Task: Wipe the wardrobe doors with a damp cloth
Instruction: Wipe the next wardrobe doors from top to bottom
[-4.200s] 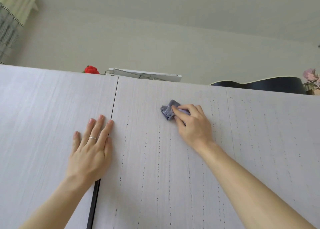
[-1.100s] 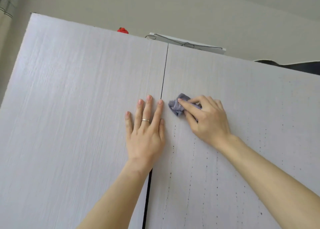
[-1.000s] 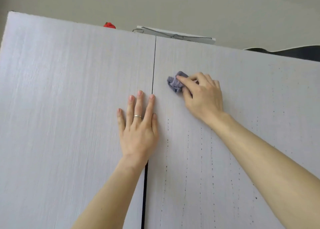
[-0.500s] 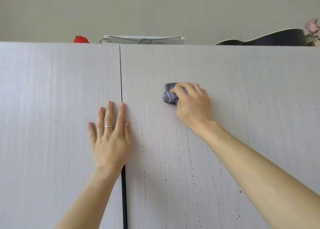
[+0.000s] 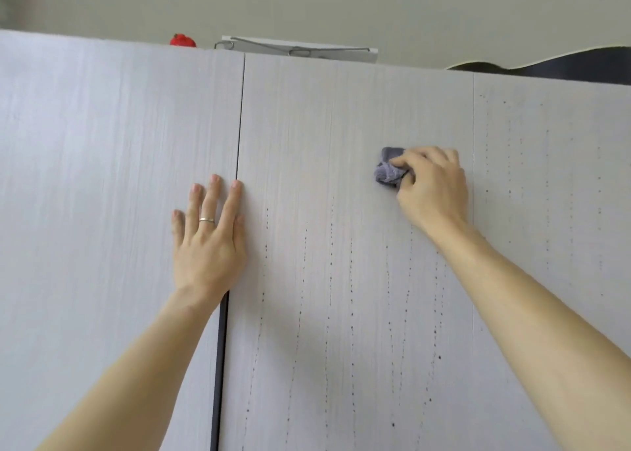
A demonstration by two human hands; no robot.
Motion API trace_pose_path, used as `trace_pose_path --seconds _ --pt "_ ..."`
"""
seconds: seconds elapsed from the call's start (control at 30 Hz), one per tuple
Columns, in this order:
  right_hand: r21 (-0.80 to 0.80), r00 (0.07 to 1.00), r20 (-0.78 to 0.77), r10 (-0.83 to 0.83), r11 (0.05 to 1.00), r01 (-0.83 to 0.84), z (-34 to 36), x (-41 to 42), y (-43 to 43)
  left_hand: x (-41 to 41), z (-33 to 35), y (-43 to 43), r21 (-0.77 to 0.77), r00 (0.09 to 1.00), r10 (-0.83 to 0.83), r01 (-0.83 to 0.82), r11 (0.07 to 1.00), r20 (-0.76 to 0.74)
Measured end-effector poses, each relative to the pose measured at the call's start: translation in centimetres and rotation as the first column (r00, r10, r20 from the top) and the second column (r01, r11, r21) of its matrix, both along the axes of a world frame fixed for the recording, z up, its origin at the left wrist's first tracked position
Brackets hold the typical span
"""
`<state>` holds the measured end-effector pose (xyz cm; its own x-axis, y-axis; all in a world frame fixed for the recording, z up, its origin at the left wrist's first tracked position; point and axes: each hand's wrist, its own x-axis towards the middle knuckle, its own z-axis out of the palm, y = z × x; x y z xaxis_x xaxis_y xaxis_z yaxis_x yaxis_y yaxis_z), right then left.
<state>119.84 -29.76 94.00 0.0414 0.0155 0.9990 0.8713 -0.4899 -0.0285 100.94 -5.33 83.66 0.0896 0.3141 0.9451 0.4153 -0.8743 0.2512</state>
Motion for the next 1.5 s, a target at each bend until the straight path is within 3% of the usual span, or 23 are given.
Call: trace_pose_path --seconds 0.1,0.3,0.37,0.53,0.6,0.77,0.9,1.13,1.27,1.37,1.5 --pt "0.134 0.994 -0.106 0.035 0.991 -0.021 0.3 1.3 -1.0 0.4 -0.3 -0.2 0.003 0.999 0.009 -0.010 1.000 0.037" --pt "0.093 0.985 0.132 0.113 0.988 -0.126 -9.6 1.7 1.5 0.9 -0.3 -0.9 -0.038 0.997 -0.020 0.023 0.999 0.080" --pt "0.050 0.979 0.170 0.116 0.991 -0.126 -9.2 2.0 1.4 0.8 -0.3 -0.7 -0.036 0.997 -0.018 0.021 0.999 0.076" --pt "0.197 0.989 -0.056 0.136 0.973 -0.123 -1.8 2.9 -1.0 0.9 -0.7 -0.6 -0.040 0.996 -0.019 0.022 0.999 0.087" --pt "0.202 0.992 -0.061 0.112 0.974 -0.098 -1.5 3.3 -1.1 1.0 -0.9 -0.6 -0.041 0.994 -0.011 0.016 0.999 0.106" --pt "0.254 0.997 0.029 0.078 0.964 -0.083 -8.2 4.2 -1.0 1.2 -1.4 -0.8 -0.063 0.992 -0.012 0.020 0.998 0.129" --pt "0.232 0.994 0.010 0.108 0.967 -0.107 -12.4 4.1 -1.3 1.0 -1.4 -0.7 -0.051 0.990 -0.024 0.031 0.998 0.136" --pt "0.326 0.967 -0.190 0.171 0.940 -0.102 -3.4 3.5 -2.1 1.0 -1.8 -0.7 -0.054 0.991 -0.023 0.031 0.998 0.135" --pt "0.295 0.985 -0.109 0.136 0.950 -0.099 -7.1 3.4 -1.6 1.3 -2.0 -0.8 -0.072 0.991 -0.010 0.020 0.997 0.137" --pt "0.164 0.991 0.030 0.129 0.978 -0.132 -12.1 2.9 -0.6 1.4 -1.9 -0.7 -0.074 0.990 -0.022 0.033 0.997 0.142" --pt "0.010 0.991 0.076 0.113 0.993 -0.114 -9.2 3.0 -0.7 1.5 -2.0 -0.7 -0.085 0.989 -0.032 0.044 0.995 0.144"
